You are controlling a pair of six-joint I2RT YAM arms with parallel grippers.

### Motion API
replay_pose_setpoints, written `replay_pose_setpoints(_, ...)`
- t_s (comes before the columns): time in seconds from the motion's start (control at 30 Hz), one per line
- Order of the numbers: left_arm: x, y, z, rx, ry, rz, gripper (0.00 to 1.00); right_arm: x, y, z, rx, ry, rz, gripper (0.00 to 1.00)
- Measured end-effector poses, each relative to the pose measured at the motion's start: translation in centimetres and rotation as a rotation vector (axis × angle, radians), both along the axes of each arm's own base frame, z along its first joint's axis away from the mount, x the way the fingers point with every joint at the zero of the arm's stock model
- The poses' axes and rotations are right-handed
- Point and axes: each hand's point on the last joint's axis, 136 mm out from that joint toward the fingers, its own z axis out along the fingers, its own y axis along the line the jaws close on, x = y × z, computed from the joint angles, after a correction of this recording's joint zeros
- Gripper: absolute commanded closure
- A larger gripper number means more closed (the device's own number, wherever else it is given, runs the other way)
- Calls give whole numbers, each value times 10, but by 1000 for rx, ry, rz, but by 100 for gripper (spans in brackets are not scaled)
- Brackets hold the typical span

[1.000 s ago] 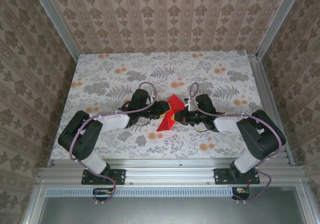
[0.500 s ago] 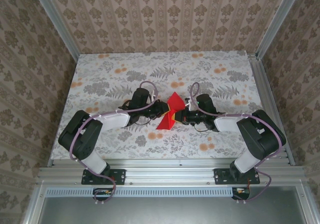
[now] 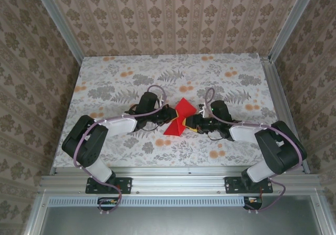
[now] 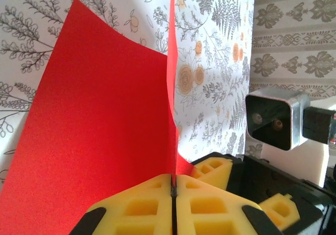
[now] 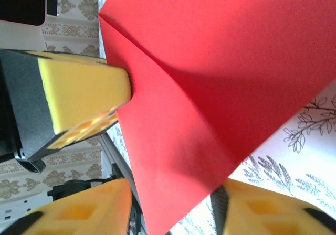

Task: Fold a paper plane with a square sheet of paper (pick it up from the middle)
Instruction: Turn over the paper at the center of the table.

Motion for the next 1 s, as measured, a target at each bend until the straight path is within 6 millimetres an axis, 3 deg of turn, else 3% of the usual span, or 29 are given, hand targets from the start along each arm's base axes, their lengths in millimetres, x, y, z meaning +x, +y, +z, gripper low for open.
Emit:
replay_pose_setpoints(0.27,3,-3,6,-20,6,13,93,-11,-7,-13,30,102,-76,31)
replay_pose_setpoints(0.57,8,-7,16,-63,10,36,93,0,9,13,161,90,-144,30)
replay_pose_setpoints(0.73,9,-8,18,-76,13,43,93,6,14,20,224,95,-174,36)
replay_pose_setpoints(1.0,9,-8,20,-81,9,44,92,11,15,23,269,119,-209,59)
